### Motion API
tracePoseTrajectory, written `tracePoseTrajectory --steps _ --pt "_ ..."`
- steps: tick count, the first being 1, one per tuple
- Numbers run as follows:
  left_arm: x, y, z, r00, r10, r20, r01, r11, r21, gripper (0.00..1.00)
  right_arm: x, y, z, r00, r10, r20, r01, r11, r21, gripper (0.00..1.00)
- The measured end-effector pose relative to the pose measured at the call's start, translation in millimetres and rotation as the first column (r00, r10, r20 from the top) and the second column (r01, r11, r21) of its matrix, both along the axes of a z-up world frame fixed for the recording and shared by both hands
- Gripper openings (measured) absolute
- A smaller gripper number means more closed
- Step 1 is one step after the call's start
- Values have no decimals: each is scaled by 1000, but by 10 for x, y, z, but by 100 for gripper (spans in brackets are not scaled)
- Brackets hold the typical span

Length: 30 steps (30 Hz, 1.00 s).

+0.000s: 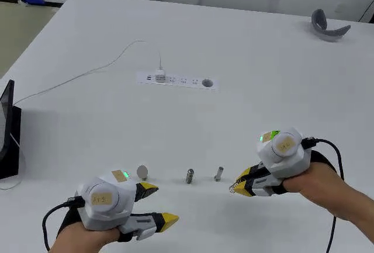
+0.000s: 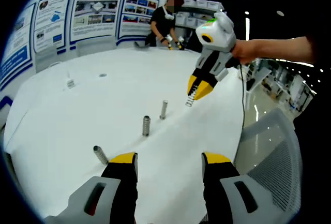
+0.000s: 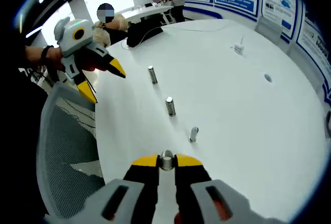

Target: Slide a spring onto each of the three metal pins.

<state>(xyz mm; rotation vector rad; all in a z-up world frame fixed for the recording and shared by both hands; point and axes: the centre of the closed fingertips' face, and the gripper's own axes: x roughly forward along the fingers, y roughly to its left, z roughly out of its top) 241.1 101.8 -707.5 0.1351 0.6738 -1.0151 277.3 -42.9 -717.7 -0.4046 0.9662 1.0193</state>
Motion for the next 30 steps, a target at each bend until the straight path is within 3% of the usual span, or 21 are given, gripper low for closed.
tracePoseTrajectory --steps 6,16,30 --pt "25 81 -52 999 39 -28 -39 999 4 57 122 9 -71 1000 22 2 -22 999 -29 13" --pt "16 133 -86 996 74 -52 -75 997 -8 66 340 39 -65 999 39 18 -38 998 -51 13" --pt "-5 181 -61 994 94 -57 -95 995 -16 68 501 108 -88 997 68 31 -65 995 -73 13"
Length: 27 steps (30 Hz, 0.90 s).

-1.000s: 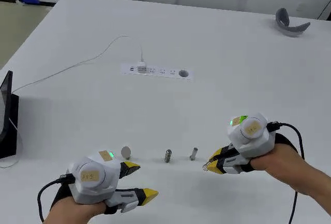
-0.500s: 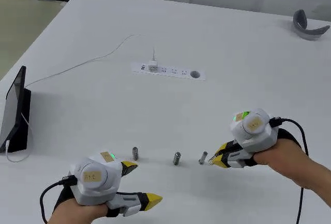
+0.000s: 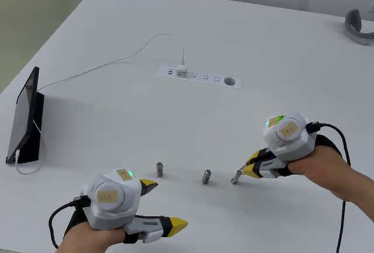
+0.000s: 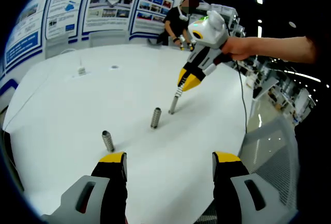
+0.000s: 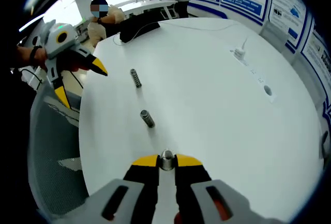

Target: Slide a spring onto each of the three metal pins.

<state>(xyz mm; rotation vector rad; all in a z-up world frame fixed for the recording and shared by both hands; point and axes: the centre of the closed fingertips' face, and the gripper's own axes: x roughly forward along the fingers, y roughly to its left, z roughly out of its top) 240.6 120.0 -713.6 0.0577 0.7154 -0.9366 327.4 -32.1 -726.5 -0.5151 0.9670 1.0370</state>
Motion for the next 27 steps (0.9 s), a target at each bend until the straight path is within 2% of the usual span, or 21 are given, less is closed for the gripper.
tracePoseTrajectory --steps 20,27 --pt "39 63 39 1000 9 7 -9 1000 -1 69 13 72 -167 999 53 -5 -53 998 -41 13" --pt "52 107 40 1000 12 7 -12 1000 5 69 -10 87 -295 996 85 -12 -86 993 -77 13"
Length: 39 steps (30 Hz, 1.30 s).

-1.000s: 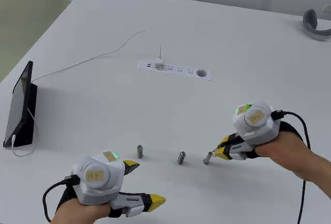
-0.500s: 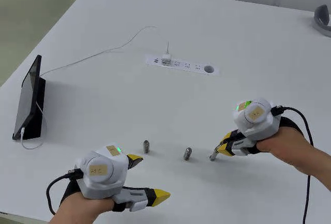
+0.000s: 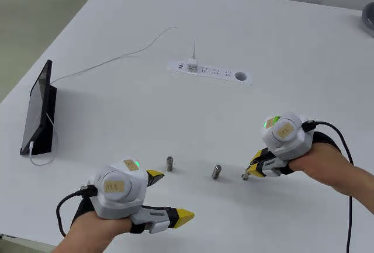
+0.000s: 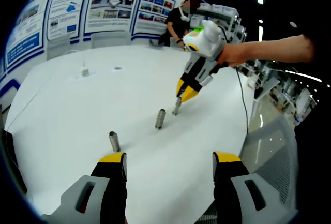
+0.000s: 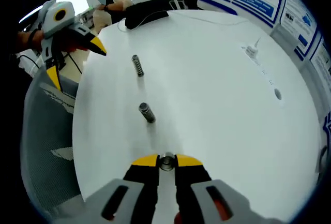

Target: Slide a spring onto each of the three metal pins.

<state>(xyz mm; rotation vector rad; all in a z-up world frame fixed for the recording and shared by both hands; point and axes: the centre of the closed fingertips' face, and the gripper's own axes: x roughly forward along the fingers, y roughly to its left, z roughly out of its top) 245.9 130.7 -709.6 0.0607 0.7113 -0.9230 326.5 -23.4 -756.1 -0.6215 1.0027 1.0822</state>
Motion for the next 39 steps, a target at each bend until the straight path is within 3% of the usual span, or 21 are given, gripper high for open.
tracePoseTrajectory --steps 10,24,31,39 --pt "5 72 -10 1000 10 -1 -10 1000 10 69 -18 -2 -172 1000 10 -10 -11 1000 -24 13" --pt "7 147 -2 1000 23 -3 -23 1000 21 68 -57 -11 -272 1000 7 -27 -8 999 -36 14" --pt "10 179 10 1000 28 0 -28 999 21 68 -125 -48 -256 1000 -5 -28 4 999 -37 23" --pt "15 228 -7 999 40 -2 -40 999 19 69 -214 -197 -259 996 -90 -5 89 996 -26 38"
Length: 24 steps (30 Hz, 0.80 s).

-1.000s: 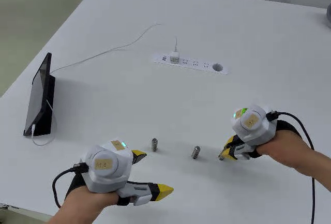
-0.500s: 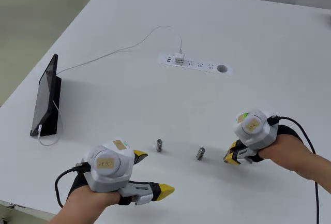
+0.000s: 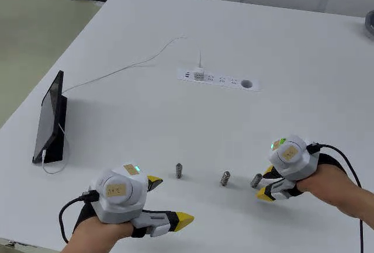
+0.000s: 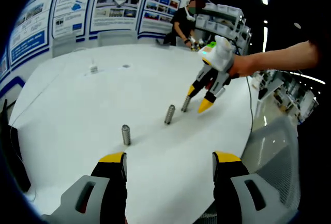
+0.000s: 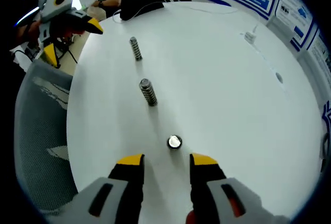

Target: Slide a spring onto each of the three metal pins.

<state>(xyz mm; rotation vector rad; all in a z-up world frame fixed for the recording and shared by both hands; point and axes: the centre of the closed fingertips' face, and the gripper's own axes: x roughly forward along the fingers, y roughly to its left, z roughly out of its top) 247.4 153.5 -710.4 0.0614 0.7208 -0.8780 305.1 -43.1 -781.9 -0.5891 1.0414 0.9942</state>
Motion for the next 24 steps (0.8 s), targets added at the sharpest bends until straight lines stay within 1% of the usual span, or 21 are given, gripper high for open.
tracePoseTrajectory --steps 2,4,5,7,8,9,12,13,14,15,16,17,22,23,24 --pt "0 8 0 1000 3 1 -3 1000 0 69 -15 -33 -1 999 -41 5 41 999 14 42" --pt "2 18 -1 1000 8 -3 -9 1000 -5 69 -67 -21 32 997 -74 5 74 995 61 45" --pt "13 40 -16 1000 20 -8 -20 1000 -9 68 -72 -21 49 993 -114 10 113 990 88 47" --pt "25 67 -35 999 33 -16 -33 999 -17 68 -95 -16 71 988 -152 7 150 981 121 49" --pt "30 80 -36 999 41 -23 -42 999 -26 68 -100 -25 85 983 -186 13 182 973 140 49" --pt "34 92 -37 999 46 -25 -47 999 -29 68 -103 -29 96 979 -205 18 200 968 152 50" --pt "37 125 -44 998 51 -26 -51 998 -23 68 -130 -25 126 961 -274 15 266 943 200 52" --pt "43 142 -47 998 53 -26 -54 998 -20 68 -156 -5 132 955 -298 -3 291 929 231 53" --pt "46 154 -48 998 56 -27 -57 998 -17 68 -180 12 141 950 -311 -16 305 918 253 53" --pt "56 175 -53 998 62 -26 -62 998 -12 68 -175 15 150 940 -340 -12 330 903 276 54" --pt "62 187 -53 998 64 -26 -65 998 -10 68 -180 15 158 935 -354 -9 342 895 287 55" --pt "69 199 -54 997 68 -27 -68 998 -10 68 -203 17 163 934 -356 -10 343 893 292 56" --pt "105 236 -48 996 85 -23 -86 996 -19 69 -276 63 218 919 -394 -6 373 863 340 62" --pt "110 243 -48 996 87 -22 -88 996 -18 69 -287 86 244 912 -409 -11 385 850 359 63" --pt "112 248 -49 996 87 -21 -88 996 -17 69 -294 101 262 908 -418 -14 393 840 374 66"
